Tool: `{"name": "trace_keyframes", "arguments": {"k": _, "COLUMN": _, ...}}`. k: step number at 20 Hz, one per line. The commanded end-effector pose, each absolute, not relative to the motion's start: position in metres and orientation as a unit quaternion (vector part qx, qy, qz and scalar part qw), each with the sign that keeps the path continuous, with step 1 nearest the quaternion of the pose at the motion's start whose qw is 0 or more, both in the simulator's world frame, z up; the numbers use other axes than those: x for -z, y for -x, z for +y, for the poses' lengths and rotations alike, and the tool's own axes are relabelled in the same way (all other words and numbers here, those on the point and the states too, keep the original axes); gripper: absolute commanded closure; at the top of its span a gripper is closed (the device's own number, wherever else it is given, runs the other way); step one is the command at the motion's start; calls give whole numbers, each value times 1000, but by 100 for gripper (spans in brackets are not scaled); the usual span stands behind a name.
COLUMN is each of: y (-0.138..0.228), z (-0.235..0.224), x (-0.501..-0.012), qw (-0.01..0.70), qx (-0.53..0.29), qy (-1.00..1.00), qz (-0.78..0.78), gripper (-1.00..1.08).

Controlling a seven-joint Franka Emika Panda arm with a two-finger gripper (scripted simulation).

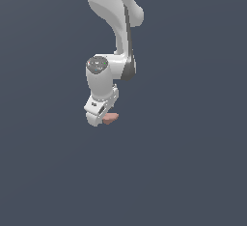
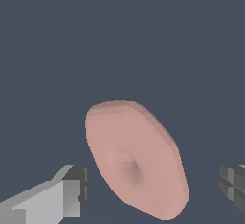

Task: Pick up the object and move it to a goal position.

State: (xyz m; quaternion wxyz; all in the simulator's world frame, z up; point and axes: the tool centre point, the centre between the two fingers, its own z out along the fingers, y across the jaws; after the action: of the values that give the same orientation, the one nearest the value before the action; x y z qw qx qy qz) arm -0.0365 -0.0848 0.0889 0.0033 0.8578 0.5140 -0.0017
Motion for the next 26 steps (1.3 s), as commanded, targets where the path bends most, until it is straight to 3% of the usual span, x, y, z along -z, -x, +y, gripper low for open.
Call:
{"name": "trace_keyframes", "arguments": {"k": 1, "y": 38, "z": -85, "x": -85, "qw": 2, "qx": 1, "qy": -844, "qz": 536, "gripper": -92}}
{"name": "trace_keyframes", "arguments": {"k": 18, "y": 43, "z": -87, "x": -75, "qw": 0, "qx": 0, "qy": -815, "qz": 580, "gripper": -92}}
{"name": "trace_keyframes", "arguments": {"k": 26, "y": 44, "z": -86, "x": -41, "qw": 0, "qx": 0, "qy": -814, "qz": 581, "gripper": -92}}
